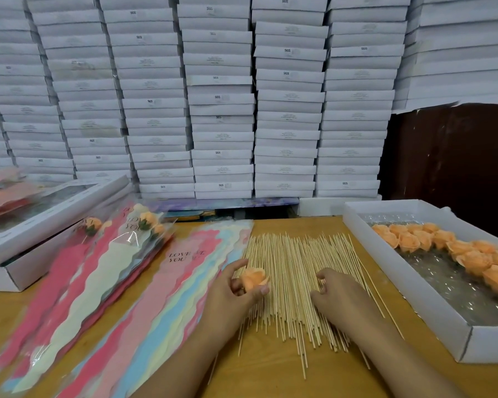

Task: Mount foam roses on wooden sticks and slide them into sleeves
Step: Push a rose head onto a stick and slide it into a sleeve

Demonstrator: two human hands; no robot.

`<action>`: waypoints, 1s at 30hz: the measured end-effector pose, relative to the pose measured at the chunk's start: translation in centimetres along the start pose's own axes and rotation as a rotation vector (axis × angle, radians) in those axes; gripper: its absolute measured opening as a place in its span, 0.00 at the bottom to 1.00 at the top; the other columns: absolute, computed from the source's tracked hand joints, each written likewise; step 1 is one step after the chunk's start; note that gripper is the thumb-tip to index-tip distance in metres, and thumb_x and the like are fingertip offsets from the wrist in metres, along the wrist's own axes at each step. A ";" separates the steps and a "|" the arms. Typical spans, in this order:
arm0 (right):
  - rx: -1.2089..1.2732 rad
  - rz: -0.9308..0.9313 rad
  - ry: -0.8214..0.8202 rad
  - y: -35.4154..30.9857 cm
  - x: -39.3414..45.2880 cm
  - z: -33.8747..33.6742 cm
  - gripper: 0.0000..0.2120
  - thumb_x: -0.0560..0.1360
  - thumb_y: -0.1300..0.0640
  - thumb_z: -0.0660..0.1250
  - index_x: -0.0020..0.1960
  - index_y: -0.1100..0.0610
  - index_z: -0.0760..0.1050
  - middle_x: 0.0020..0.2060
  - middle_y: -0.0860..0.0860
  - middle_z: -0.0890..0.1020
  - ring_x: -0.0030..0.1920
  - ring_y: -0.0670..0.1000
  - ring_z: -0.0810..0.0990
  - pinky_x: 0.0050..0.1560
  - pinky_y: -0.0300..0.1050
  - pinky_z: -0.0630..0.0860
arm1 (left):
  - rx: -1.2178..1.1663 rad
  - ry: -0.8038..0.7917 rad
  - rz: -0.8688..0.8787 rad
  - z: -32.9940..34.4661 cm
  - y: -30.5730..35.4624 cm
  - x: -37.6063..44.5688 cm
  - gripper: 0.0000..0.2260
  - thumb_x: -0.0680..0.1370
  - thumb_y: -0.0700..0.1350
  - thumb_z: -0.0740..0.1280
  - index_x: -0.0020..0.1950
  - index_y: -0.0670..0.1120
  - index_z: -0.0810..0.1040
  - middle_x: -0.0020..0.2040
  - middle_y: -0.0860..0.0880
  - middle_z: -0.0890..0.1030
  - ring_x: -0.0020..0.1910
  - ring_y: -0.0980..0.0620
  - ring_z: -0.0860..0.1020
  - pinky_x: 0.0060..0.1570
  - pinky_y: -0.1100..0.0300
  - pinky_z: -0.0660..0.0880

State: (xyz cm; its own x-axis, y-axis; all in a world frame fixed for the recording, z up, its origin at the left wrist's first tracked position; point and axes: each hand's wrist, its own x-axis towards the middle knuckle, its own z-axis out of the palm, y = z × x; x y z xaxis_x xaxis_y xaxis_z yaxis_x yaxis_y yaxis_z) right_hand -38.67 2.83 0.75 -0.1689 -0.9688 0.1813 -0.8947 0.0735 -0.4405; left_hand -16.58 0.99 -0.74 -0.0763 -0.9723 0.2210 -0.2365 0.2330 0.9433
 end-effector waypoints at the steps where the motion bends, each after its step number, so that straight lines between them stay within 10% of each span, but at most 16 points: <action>1: 0.005 0.016 -0.005 0.0 0.0 0.0 0.22 0.78 0.52 0.65 0.71 0.54 0.71 0.46 0.46 0.80 0.43 0.47 0.79 0.38 0.43 0.75 | -0.014 -0.003 -0.005 0.0 0.0 0.1 0.29 0.71 0.49 0.79 0.69 0.58 0.72 0.47 0.44 0.86 0.43 0.51 0.83 0.40 0.62 0.77; 8: 0.213 0.154 0.005 0.7 0.2 -0.5 0.21 0.75 0.55 0.68 0.67 0.54 0.75 0.39 0.44 0.80 0.34 0.44 0.80 0.31 0.39 0.73 | -0.128 -0.019 -0.048 -0.4 0.2 0.2 0.30 0.73 0.44 0.77 0.70 0.60 0.68 0.45 0.50 0.87 0.43 0.57 0.84 0.42 0.67 0.75; 16: 0.461 0.152 0.101 1.3 0.1 -1.8 0.15 0.75 0.53 0.74 0.60 0.52 0.79 0.42 0.47 0.83 0.40 0.42 0.79 0.33 0.34 0.67 | -0.345 0.020 -0.187 -1.4 0.5 0.9 0.24 0.75 0.42 0.75 0.69 0.50 0.73 0.49 0.47 0.87 0.53 0.44 0.84 0.59 0.46 0.77; 24: 0.510 0.061 0.060 1.6 -0.2 -1.8 0.10 0.79 0.59 0.67 0.59 0.54 0.81 0.48 0.46 0.83 0.45 0.42 0.79 0.48 0.38 0.74 | -0.501 0.019 -0.229 -2.0 0.6 1.0 0.21 0.66 0.50 0.77 0.55 0.42 0.81 0.47 0.43 0.85 0.45 0.50 0.81 0.55 0.51 0.75; 30: 0.674 0.021 -0.013 1.5 -0.7 -2.7 0.10 0.79 0.62 0.67 0.47 0.47 0.81 0.41 0.47 0.83 0.42 0.45 0.81 0.39 0.36 0.76 | -0.853 0.012 -0.297 -2.9 1.0 1.4 0.10 0.70 0.42 0.73 0.47 0.38 0.86 0.45 0.43 0.85 0.36 0.55 0.83 0.36 0.66 0.81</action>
State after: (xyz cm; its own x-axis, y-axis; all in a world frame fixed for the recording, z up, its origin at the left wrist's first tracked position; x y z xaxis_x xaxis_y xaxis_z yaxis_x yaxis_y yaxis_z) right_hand -41.04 4.23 2.39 -0.1743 -0.9719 0.1580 -0.4369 -0.0674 -0.8970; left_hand -14.13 -0.16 1.23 -0.1158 -0.9913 -0.0627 0.5539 -0.1169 0.8243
